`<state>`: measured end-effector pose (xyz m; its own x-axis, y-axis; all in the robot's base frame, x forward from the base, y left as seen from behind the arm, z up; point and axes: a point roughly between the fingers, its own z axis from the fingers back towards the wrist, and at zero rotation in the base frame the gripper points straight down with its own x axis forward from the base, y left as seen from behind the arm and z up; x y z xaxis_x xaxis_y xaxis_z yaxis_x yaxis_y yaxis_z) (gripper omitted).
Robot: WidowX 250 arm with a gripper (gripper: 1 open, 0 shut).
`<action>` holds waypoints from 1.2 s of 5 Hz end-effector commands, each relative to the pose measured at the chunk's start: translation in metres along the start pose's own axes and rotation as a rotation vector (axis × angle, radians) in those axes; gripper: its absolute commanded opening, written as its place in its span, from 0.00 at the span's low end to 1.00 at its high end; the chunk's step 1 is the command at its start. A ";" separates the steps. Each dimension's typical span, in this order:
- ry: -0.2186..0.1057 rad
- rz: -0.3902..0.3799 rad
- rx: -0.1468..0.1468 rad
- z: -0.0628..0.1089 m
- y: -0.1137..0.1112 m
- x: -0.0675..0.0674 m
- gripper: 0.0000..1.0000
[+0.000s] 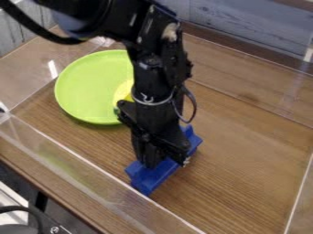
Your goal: Put the blue object in the green plate
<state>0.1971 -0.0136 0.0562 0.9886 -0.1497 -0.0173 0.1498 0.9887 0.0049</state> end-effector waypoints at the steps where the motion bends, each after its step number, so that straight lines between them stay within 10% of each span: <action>1: -0.038 -0.062 0.016 0.016 0.007 0.011 0.00; 2: -0.034 -0.016 0.022 0.012 0.003 0.012 1.00; 4: -0.043 -0.016 0.014 -0.012 0.019 0.014 1.00; 5: -0.043 0.000 0.013 -0.008 0.014 0.008 0.00; 6: -0.027 0.028 0.008 0.002 0.010 0.000 0.00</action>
<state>0.1927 -0.0034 0.0502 0.9920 -0.1228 -0.0283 0.1230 0.9924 0.0058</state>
